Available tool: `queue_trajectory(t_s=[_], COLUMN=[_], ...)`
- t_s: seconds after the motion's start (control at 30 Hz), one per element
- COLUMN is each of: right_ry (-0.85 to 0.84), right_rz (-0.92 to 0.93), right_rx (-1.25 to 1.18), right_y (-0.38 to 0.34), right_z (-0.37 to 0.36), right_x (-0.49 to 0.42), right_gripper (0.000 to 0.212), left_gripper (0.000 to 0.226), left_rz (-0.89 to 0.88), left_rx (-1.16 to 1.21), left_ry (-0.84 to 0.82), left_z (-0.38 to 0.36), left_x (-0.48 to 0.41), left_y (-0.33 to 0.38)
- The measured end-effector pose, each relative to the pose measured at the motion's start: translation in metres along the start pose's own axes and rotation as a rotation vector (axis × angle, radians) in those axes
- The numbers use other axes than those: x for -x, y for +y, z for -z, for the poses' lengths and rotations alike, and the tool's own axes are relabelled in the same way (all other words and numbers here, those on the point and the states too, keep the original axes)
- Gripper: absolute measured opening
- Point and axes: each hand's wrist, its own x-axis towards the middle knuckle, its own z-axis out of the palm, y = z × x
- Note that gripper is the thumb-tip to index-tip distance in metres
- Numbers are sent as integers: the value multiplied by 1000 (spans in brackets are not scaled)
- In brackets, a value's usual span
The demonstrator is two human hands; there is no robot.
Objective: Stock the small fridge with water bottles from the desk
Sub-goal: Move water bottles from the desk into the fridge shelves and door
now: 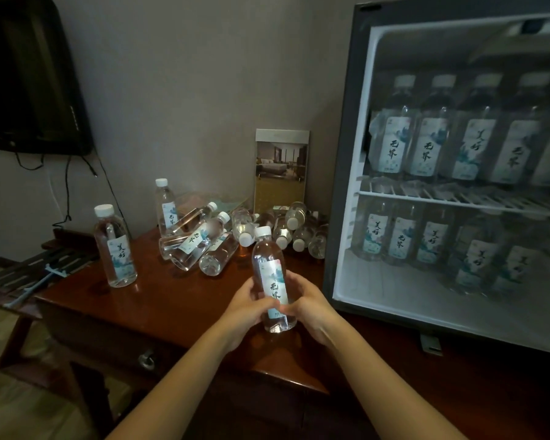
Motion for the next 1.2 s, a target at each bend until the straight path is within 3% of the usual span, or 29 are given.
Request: queue_trajectory(t_s=[0.23,0.37,0.5,0.73,1.2], right_ry=[-3,71,188,462,692], right_rz=[68,161,263,302,343], right_rx=[120,108,89,134,222], right_y=[-12,-19,-23,-27,-32], right_z=[12,42,78,140,199], right_x=[41,65,87,96,72], right_gripper=[78,80,67,56,51], left_gripper=[55,53,59,78,55], left_rz=[-94,-206,-306,-264,-268], left_rx=[-2,-37,-65,-120,-90], left_ry=[6,-57,-177,-316,-353], left_z=[-26,-58,-102,-178,-250], left_x=[26,26,17,-24,-93], left_y=[-1,11,23,30,23])
